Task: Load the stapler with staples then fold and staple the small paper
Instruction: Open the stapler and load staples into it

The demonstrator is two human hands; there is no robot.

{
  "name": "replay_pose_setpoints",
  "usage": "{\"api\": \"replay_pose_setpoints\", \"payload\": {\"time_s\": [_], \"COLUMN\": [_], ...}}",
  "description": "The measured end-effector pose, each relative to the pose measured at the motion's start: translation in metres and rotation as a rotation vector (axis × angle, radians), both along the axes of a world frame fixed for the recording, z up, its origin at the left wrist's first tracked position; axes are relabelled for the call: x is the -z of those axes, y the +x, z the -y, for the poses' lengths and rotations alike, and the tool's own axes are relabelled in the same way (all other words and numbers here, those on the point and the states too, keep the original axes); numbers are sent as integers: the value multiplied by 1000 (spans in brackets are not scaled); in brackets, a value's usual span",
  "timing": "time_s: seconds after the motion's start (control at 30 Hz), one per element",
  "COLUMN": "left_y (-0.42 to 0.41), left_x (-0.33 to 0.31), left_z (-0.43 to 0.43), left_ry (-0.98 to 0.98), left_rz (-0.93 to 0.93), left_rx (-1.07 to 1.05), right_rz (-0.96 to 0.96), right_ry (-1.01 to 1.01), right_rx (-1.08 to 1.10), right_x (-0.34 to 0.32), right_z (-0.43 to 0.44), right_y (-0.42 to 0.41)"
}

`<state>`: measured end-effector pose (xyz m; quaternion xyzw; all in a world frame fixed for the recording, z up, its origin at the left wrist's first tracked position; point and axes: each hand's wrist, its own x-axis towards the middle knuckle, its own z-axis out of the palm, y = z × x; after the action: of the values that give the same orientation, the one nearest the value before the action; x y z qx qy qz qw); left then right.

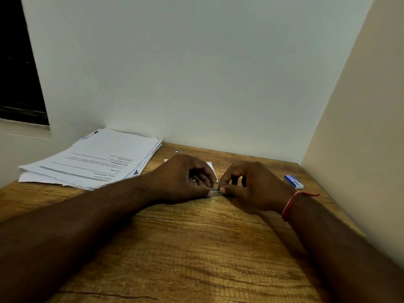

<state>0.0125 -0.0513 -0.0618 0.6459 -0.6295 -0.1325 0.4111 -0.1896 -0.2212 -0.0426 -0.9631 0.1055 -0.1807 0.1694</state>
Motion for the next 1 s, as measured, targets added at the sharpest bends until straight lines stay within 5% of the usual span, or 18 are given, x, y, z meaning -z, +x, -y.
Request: {"api": "replay_pose_setpoints", "payload": {"time_s": [1.0], "left_y": [0], "left_x": [1], "left_z": [2], "left_ry": [3], "left_rz": [-5], "left_rx": [1], "right_rz": [-42], "right_ry": [-7], "right_rx": [-22], "right_x": [-5], "right_z": [2], "right_y": [-4]}}
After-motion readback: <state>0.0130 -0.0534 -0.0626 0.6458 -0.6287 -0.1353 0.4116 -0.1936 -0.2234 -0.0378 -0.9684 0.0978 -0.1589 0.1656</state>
